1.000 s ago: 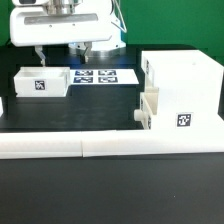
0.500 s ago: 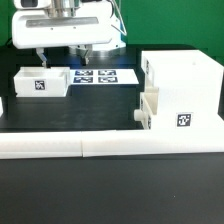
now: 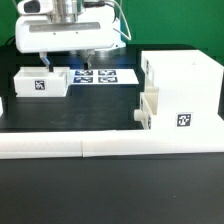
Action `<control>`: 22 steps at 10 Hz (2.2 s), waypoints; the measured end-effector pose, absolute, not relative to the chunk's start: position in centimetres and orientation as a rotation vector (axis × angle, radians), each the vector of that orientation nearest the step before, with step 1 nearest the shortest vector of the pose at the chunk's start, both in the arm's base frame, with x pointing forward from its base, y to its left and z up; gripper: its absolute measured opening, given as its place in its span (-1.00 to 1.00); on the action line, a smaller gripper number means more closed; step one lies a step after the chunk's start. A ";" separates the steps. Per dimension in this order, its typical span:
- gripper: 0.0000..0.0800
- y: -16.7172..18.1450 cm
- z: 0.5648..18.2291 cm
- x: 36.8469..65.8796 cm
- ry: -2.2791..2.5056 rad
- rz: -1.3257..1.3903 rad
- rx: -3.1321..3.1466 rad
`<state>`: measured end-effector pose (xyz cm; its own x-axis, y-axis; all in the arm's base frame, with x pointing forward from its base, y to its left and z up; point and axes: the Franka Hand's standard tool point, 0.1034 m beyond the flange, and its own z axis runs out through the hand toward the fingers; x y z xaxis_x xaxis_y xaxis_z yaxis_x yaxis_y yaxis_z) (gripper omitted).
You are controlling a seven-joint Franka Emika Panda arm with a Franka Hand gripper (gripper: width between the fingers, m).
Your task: Assemble drawer
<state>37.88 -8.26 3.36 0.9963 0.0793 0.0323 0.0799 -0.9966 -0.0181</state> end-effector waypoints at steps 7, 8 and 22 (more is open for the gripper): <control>0.62 -7.8 0.5 36.9 -0.151 -0.076 -3.126; 0.41 -7.8 0.5 36.9 -0.152 -0.081 -3.127; -0.90 -4.7 3.5 40.6 -0.259 -0.081 -3.106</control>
Offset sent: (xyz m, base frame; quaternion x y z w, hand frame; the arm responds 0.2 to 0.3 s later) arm -0.0101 -0.0020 -0.0240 -0.0228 0.0121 0.0036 0.9997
